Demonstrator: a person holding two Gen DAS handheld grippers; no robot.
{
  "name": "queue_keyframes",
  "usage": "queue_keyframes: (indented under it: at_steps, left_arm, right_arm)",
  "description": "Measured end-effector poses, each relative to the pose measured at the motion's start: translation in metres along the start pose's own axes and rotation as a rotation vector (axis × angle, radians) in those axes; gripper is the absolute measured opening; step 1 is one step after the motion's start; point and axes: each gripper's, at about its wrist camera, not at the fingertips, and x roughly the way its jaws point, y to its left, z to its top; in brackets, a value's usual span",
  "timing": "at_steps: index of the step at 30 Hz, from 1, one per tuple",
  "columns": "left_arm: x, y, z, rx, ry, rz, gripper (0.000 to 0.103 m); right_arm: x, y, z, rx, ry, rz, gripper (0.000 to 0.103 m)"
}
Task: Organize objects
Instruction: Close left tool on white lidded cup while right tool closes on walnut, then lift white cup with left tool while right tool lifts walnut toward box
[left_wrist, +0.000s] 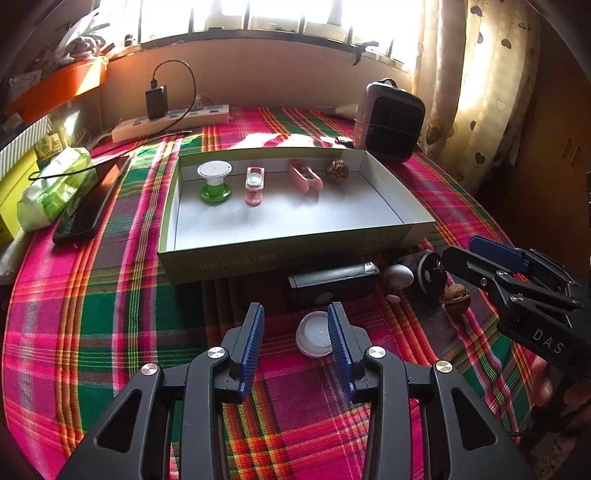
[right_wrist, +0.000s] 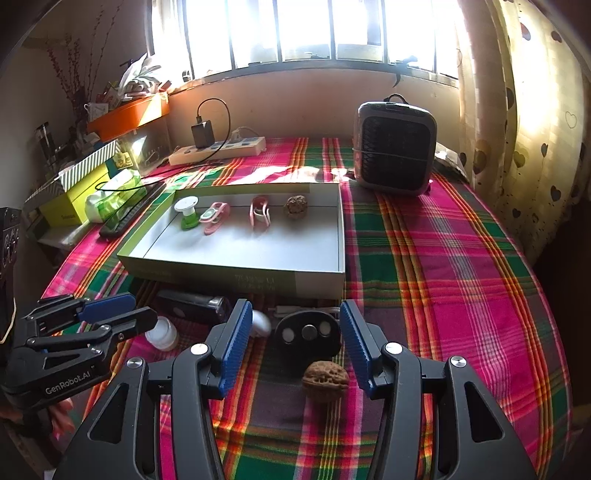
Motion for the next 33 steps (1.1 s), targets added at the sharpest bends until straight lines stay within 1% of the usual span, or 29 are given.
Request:
queue_keyframes:
  at_steps: [5,10,15,27,30,33]
  left_arm:
    - [0.002,-0.006,-0.007,0.001,0.019,-0.036,0.034]
    - [0.010,-0.009,-0.011,0.002,0.044,-0.026,0.034]
    - [0.016,-0.011,-0.011,0.003,0.057,-0.017,0.034]
    - [0.018,-0.013,-0.011,0.002,0.052,0.002,0.034]
    - [0.018,-0.014,-0.011,0.006,0.048,0.009,0.034]
    - [0.018,-0.014,-0.011,0.004,0.044,0.013,0.034]
  right_arm:
    - [-0.005,-0.004,-0.012,-0.001,-0.002,0.001,0.051]
    - [-0.004,-0.007,-0.025,-0.010,0.028,-0.020,0.051]
    - [-0.003,-0.009,-0.031,-0.002,0.039,-0.021,0.051]
    - [0.008,-0.015,-0.036,0.015,0.087,-0.027,0.051]
    - [0.010,-0.016,-0.036,0.012,0.099,-0.043,0.051]
    - [0.012,-0.018,-0.036,0.020,0.110,-0.033,0.051]
